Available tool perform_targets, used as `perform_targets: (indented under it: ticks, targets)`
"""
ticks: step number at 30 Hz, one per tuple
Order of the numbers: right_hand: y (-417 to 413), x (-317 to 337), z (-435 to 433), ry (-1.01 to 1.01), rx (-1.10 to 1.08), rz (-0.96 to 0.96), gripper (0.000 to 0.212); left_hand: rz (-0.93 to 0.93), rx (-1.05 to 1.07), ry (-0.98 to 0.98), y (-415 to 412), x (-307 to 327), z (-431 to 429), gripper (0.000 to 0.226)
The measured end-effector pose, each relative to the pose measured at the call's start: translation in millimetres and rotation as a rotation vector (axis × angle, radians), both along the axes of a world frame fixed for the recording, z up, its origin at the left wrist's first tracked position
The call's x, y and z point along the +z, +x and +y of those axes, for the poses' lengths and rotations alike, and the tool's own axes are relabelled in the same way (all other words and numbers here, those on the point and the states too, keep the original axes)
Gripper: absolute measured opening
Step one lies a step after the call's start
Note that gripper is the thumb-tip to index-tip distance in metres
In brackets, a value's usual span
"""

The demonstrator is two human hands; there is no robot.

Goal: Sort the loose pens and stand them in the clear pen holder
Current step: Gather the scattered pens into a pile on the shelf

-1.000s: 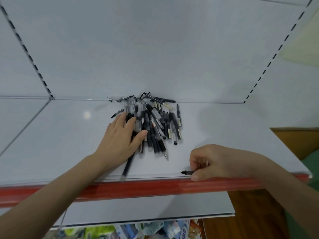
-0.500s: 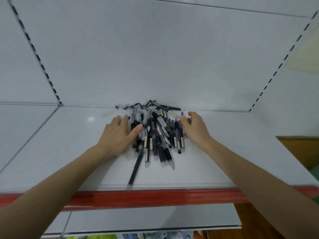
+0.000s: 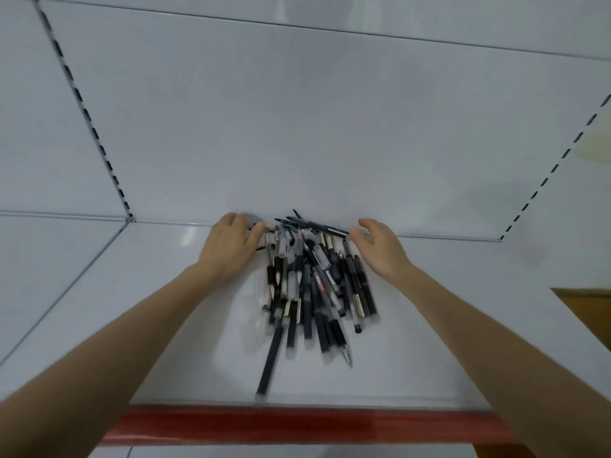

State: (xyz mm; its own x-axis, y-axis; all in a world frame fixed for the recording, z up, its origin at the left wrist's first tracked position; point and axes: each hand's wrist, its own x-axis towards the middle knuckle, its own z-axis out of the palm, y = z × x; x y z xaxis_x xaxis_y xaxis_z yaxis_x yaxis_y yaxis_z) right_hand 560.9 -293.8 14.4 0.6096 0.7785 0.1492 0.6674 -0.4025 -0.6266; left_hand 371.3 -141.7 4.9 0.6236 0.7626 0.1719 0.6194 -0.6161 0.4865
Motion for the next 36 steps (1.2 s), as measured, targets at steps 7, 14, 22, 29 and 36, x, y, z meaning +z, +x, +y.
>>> perform_targets:
  ticks: [7, 14, 22, 29, 36]
  targets:
    - [1, -2, 18, -0.074, 0.058, -0.031, 0.038, 0.003, -0.026, -0.026, 16, -6, 1, 0.045]
    - [-14, 7, -1, 0.001, 0.108, 0.090, 0.033, -0.149, -0.146, -0.151, 9, 12, -32, 0.040]
    - [-9, -6, -67, -0.042, -0.062, 0.035, 0.047, 0.292, -0.098, -0.026, -67, -2, -51, 0.088]
    - [-30, -13, -72, -0.058, -0.002, 0.075, 0.049, 0.408, -0.183, -0.023, -58, -10, -86, 0.119]
    - [-56, -18, -43, 0.035, 0.052, 0.065, 0.014, 0.362, -0.199, 0.003, -25, -14, -87, 0.104]
